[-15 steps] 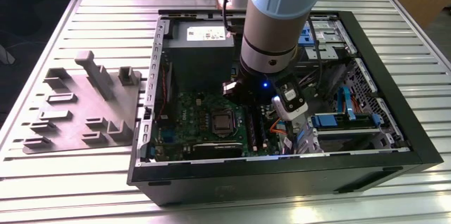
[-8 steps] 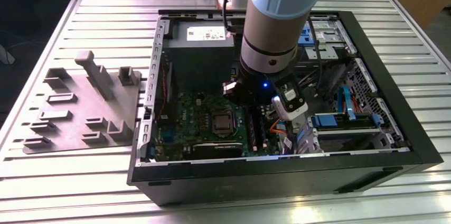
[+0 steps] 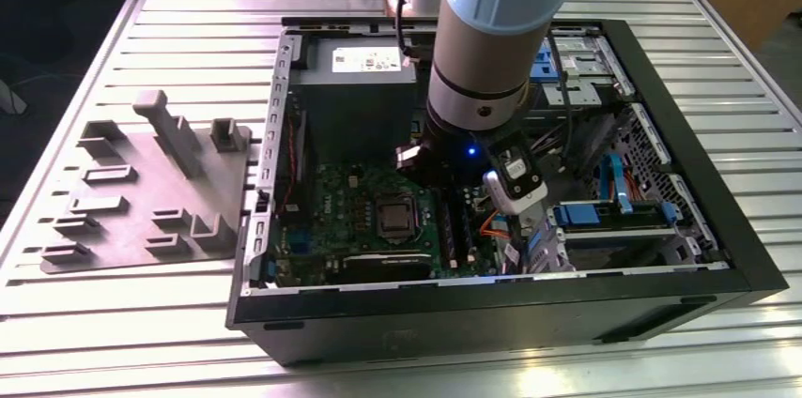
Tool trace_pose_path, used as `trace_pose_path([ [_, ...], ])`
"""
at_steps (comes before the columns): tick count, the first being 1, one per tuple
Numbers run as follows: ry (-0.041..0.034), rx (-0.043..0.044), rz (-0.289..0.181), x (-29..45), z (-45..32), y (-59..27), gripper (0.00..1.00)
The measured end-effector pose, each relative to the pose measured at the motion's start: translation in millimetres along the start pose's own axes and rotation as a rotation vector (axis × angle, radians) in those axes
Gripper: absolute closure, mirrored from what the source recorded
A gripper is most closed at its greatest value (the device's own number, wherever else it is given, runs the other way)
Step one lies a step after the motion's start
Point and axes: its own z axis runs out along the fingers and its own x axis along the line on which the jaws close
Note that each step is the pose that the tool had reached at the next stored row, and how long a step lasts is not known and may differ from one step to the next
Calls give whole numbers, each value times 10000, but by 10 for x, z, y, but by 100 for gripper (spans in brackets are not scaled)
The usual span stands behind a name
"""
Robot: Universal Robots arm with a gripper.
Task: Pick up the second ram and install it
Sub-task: 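Insert the second ram into the second slot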
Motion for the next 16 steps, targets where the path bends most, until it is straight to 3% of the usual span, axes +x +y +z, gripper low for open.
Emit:
trace_pose_path([
  [8, -2, -4, 0, 0, 5, 0, 87],
  [9, -2, -5, 0, 0, 5, 0, 81],
  [12, -1, -2, 0, 0, 5, 0, 81],
  [16, -1, -5, 0, -1, -53, 4, 81],
])
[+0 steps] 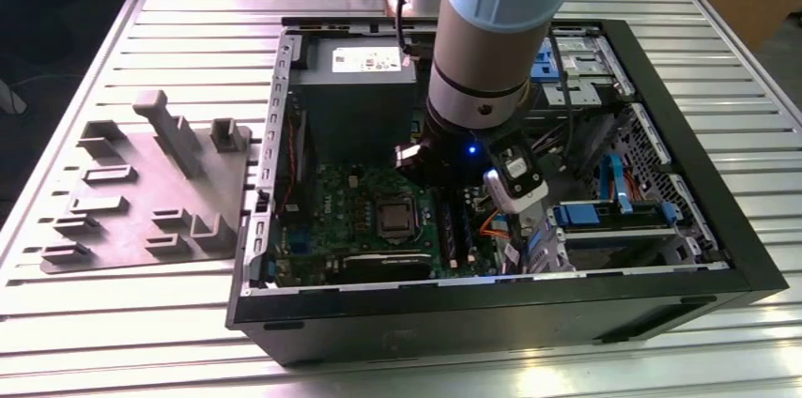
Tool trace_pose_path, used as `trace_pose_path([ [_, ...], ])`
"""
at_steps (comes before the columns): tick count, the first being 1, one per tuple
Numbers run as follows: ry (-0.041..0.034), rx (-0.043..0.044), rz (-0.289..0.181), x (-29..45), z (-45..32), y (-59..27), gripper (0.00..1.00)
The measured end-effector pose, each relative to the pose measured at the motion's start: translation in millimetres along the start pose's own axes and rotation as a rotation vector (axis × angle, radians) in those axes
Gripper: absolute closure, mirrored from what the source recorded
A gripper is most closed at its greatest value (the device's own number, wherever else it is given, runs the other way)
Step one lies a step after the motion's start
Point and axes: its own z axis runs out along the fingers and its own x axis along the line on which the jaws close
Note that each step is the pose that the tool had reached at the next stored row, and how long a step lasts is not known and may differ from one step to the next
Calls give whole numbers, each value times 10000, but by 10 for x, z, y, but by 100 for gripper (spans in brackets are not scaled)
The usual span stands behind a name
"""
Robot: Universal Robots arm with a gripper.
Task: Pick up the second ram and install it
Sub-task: 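Insert the second ram into the second slot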
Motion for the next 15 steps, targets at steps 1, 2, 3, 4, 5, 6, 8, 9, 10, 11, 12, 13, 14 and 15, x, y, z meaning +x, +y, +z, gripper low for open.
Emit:
trace_pose_path([
  [1, -1, 1, 0, 0, -34, 2, 81],
  [2, -2, 1, 0, -1, -67, 4, 81],
  [3, -2, 3, 0, -1, -103, 7, 81],
  [4, -5, 2, -1, -2, -139, 9, 81],
  [5, -7, 3, -1, -2, -176, 11, 81],
  [6, -10, 1, -2, -3, -215, 14, 81],
  [8, -15, 3, -1, -3, -270, 17, 81],
  [9, -16, 5, -1, -3, -280, 18, 81],
  [10, -18, 4, -1, -3, -280, 19, 81],
  [11, -18, 5, -2, -3, -280, 19, 81],
  [12, -18, 4, -1, -3, -280, 19, 81],
  [13, -18, 4, -1, -3, -280, 18, 81],
  [14, -17, 5, -1, -3, -281, 18, 81],
  [15, -18, 5, -2, -3, -280, 18, 81],
])
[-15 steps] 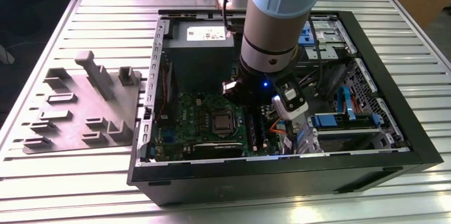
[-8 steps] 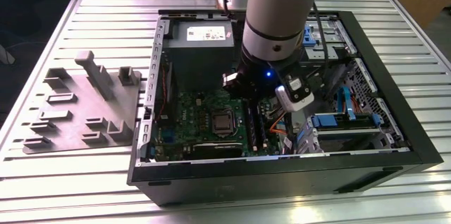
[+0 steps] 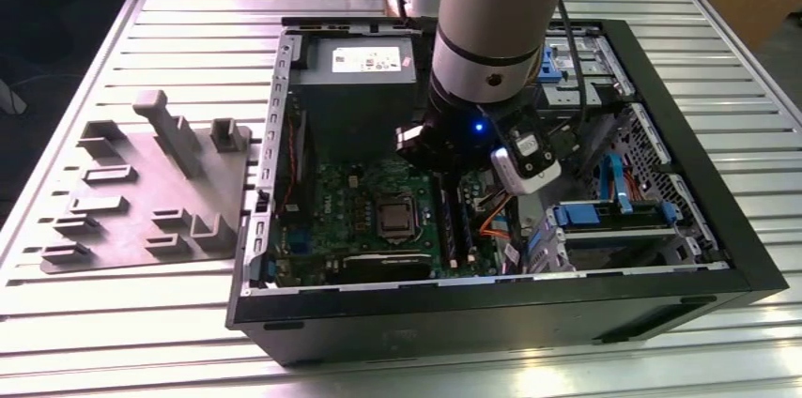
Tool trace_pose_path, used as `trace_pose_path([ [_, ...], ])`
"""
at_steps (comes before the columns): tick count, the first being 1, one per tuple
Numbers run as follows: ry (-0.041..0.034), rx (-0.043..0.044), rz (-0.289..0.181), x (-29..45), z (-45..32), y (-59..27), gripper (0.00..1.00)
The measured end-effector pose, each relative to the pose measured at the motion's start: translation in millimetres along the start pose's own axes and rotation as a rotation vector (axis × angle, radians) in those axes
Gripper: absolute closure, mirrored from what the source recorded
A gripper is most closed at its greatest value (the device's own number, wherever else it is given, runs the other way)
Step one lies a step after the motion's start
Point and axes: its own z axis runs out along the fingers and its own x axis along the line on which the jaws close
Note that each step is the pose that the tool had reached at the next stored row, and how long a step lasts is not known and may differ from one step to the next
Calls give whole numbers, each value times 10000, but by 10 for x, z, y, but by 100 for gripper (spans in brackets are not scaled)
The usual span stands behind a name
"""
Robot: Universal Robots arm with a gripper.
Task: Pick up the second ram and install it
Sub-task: 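Insert the second ram into the second slot, then press down the second ram until it locks into place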
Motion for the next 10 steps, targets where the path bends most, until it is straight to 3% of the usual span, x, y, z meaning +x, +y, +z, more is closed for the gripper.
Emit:
trace_pose_path([
  [4, 0, 1, 0, 0, 0, 0, 90],
  [10, -3, 1, 0, 0, 0, 0, 90],
])
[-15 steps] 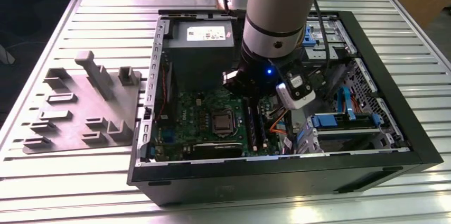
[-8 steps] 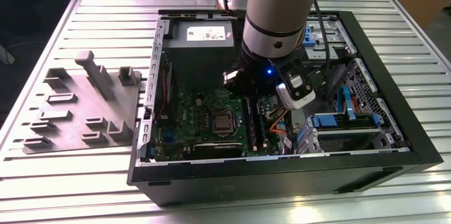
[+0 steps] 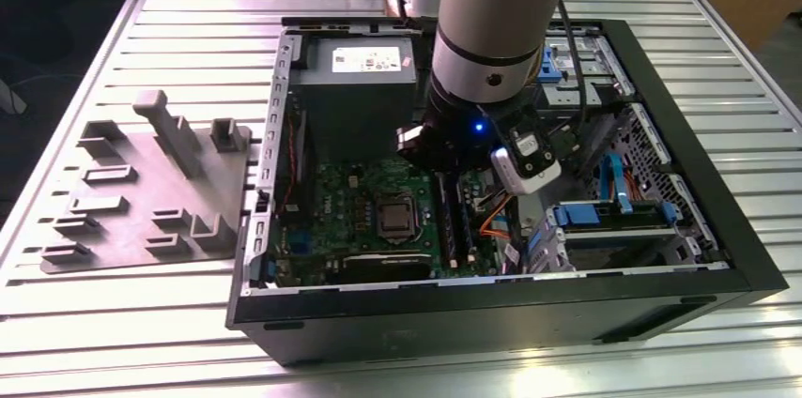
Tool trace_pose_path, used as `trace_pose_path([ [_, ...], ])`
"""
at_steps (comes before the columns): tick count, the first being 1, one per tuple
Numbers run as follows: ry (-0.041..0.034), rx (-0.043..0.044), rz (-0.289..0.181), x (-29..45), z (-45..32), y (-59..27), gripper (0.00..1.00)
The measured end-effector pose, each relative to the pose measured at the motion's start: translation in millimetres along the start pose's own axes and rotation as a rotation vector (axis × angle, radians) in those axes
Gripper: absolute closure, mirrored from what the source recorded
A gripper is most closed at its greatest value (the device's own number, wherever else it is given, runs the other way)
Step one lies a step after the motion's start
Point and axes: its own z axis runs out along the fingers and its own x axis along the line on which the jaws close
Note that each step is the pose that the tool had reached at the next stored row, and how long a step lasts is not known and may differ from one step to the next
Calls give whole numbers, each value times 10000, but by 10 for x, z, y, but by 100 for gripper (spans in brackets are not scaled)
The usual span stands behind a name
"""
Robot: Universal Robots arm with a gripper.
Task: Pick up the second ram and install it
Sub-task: 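Press down the second ram until it locks into place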
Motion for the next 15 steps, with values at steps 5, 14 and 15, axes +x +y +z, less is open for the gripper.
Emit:
trace_pose_path([
  [5, 0, 0, 0, 0, 0, 0, 90],
  [14, 0, 0, 2, 2, 5, 39, 90],
  [15, -1, 0, 3, 2, 7, 51, 90],
])
